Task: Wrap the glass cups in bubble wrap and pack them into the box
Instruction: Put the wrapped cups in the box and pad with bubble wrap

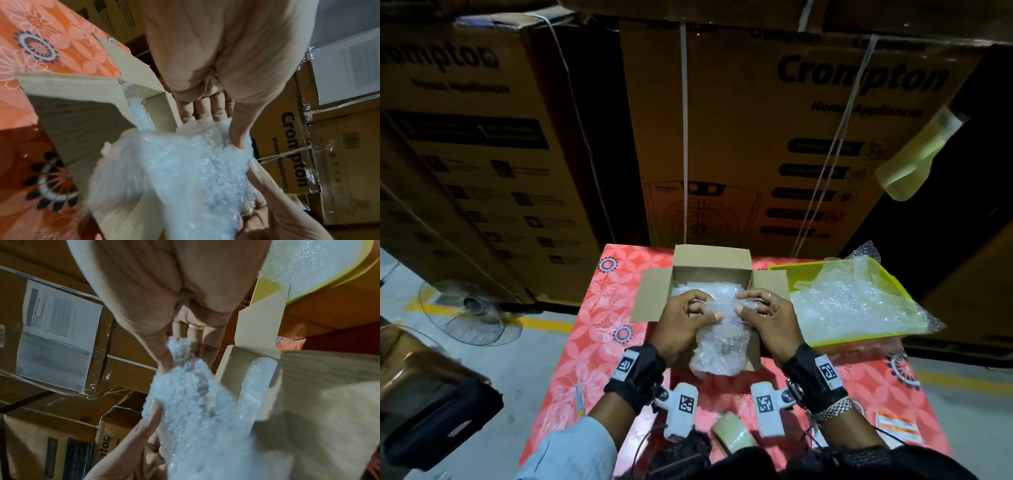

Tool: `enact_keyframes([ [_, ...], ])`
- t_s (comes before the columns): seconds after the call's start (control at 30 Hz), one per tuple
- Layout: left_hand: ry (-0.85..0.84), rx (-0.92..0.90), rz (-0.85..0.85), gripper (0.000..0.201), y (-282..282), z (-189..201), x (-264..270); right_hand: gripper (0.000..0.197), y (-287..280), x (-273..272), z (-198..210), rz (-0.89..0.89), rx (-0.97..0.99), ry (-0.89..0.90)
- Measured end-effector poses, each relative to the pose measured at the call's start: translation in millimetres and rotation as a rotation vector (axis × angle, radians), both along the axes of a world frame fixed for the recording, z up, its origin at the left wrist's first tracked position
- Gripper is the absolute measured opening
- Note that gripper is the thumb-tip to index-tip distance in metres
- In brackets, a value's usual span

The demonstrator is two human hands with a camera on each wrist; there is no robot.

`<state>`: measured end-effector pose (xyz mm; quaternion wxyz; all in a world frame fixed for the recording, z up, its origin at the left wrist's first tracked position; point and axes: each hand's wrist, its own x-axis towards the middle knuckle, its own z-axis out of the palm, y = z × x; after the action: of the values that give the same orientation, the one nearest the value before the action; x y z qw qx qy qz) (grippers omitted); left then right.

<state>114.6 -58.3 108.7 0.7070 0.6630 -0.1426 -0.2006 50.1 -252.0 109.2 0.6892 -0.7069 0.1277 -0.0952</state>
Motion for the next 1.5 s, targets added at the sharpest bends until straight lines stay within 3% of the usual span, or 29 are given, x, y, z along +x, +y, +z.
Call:
enact_keyframes([
  [0.13,-0.002,-0.013,-0.054,0.041,17,-2,5,0.024,16,2,-6,-0.072,-0.004,-0.015],
  [0.27,-0.126,0.017,-0.113,0.018,27,-3,8,0.009,30,-3,-3,-0.097,-0.102,-0.057],
  [0.33,-0.126,0.042,-0.128,0.018,29,-5,9,0.007,30,-4,1,-0.135,-0.058,-0.038],
  [0.43,-0.128,0.080,-0.105,0.032,26,-7,8,0.020,24,-6,-1,-0.108,0.018,0.015],
  [0.53,-0.171,0.094,-0.055,0.032,16,-8,9,0.035,15,-7,-2,-0.054,-0.001,0.037],
  [0.77,-0.309,0.147,0.034,0.036,-20,0,-3,0.008,-13,-12,15,-0.060,-0.201,-0.118],
  [0.9,-0.377,0.194,0.111,0.017,-32,3,-7,0.005,-29,-15,12,-0.047,-0.130,-0.104],
  [1.03,-0.254,0.097,0.089,0.014,-44,10,-16,0.002,-34,-21,14,-0.055,0.043,-0.095],
  [1.1,-0.158,0.013,0.059,0.016,-47,10,-23,0.014,-38,-22,14,-0.057,0.109,-0.107],
  [1.17,-0.095,-0.029,0.063,0.018,-51,9,-31,0.020,-42,-23,15,-0.049,0.094,-0.114],
  [1.23,-0.054,-0.041,0.067,0.035,-53,11,-37,0.016,-46,-24,19,-0.036,0.038,-0.124],
  [1.3,-0.083,-0.043,0.023,0.040,-53,16,-40,0.011,-49,-27,22,-0.010,-0.005,-0.127],
  [1.4,-0.183,0.020,-0.078,0.029,-49,24,-41,0.010,-54,-29,17,-0.004,-0.022,-0.106],
  [1.5,-0.219,0.078,-0.083,0.033,-47,27,-40,0.007,-54,-32,16,-0.062,0.009,-0.071],
])
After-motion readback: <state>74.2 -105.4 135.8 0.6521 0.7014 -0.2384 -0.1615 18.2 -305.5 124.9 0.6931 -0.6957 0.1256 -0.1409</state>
